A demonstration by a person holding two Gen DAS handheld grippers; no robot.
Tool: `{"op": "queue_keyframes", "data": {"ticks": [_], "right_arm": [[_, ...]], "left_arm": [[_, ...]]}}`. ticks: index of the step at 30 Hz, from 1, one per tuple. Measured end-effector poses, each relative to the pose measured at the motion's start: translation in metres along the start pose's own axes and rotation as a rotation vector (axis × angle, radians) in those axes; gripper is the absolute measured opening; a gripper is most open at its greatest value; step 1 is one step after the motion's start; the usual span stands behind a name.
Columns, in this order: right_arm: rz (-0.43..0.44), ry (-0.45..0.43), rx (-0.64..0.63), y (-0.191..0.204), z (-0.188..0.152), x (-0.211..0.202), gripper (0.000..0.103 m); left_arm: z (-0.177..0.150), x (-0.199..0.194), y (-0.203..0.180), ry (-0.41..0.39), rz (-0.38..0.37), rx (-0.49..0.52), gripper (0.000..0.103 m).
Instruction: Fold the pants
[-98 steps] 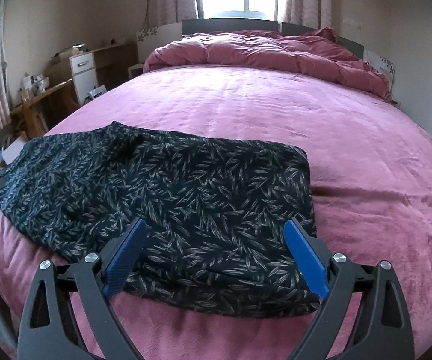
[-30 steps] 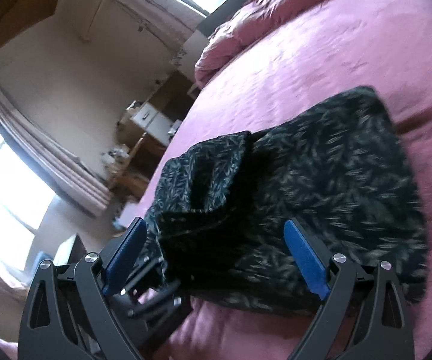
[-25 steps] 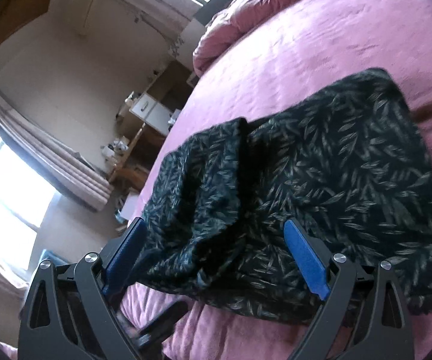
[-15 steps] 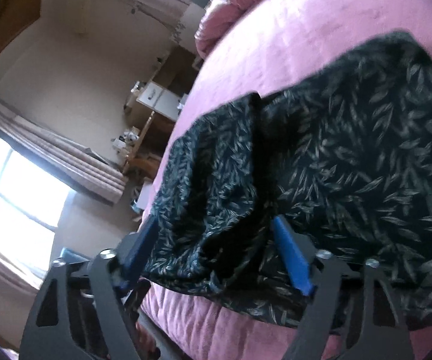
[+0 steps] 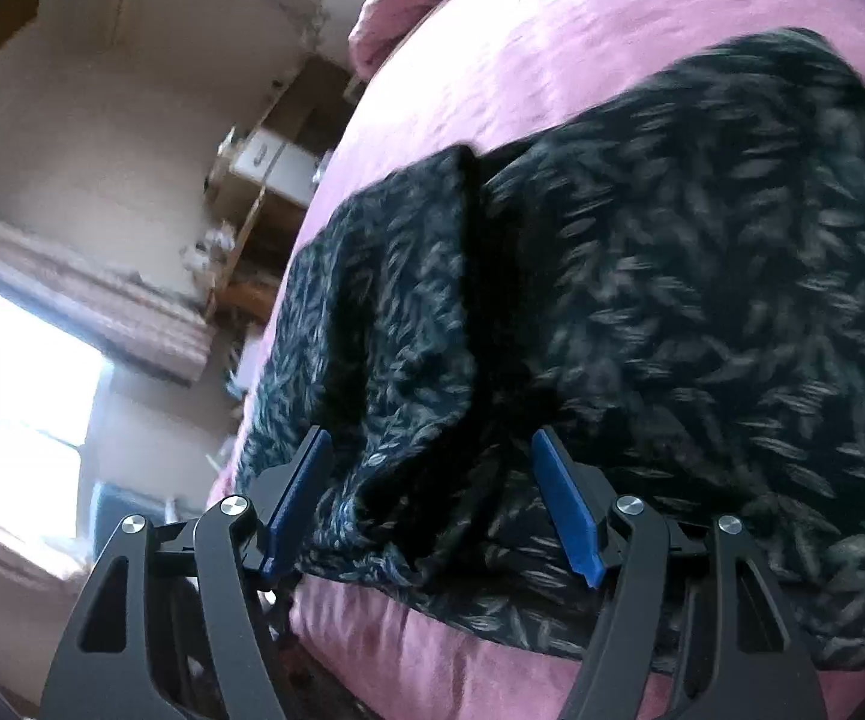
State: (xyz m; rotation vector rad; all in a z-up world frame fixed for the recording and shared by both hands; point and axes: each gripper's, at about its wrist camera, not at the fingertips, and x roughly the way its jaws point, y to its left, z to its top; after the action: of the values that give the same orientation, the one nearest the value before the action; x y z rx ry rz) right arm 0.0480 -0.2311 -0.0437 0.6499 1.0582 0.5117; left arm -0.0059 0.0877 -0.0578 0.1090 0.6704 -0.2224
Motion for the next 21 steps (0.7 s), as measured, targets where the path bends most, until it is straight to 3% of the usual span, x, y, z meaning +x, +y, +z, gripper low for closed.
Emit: {"op": "queue_keyframes", "data": {"ticks": [3, 4, 7, 8, 10, 12, 13, 16, 21], "right_arm": [[0.022, 0.005, -0.008, 0.008, 0.003, 0.014, 0.068], [0.033, -0.002, 0.004, 0.008, 0.004, 0.018, 0.062], [0.014, -0.021, 0.036, 0.003, 0.007, 0.031, 0.024], [0.026, -0.028, 0.047, 0.001, 0.006, 0.033, 0.018], [0.056, -0.047, 0.05, -0.001, 0.004, 0.026, 0.012], [0.077, -0.111, 0.011, 0.008, 0.003, 0.01, 0.011], [0.083, -0.132, -0.006, 0.012, 0.002, 0.003, 0.011], [0.139, -0.213, -0.041, 0.022, 0.001, -0.028, 0.011], [0.141, -0.303, -0.029, 0.013, -0.001, -0.079, 0.011]], "left_arm": [[0.01, -0.002, 0.011, -0.04, -0.011, -0.109, 0.087], [0.012, 0.0, 0.013, -0.036, -0.014, -0.125, 0.087], [0.01, 0.018, 0.009, 0.01, 0.033, -0.064, 0.087], [0.008, 0.022, 0.008, 0.019, 0.034, -0.055, 0.087], [0.008, 0.023, 0.012, 0.013, 0.028, -0.091, 0.085], [0.012, 0.021, 0.013, 0.007, 0.043, -0.101, 0.07], [0.014, 0.02, 0.012, 0.005, 0.046, -0.099, 0.068], [0.024, 0.011, -0.007, -0.028, 0.068, -0.022, 0.062], [0.035, -0.001, -0.045, -0.069, 0.048, 0.101, 0.053]]}}
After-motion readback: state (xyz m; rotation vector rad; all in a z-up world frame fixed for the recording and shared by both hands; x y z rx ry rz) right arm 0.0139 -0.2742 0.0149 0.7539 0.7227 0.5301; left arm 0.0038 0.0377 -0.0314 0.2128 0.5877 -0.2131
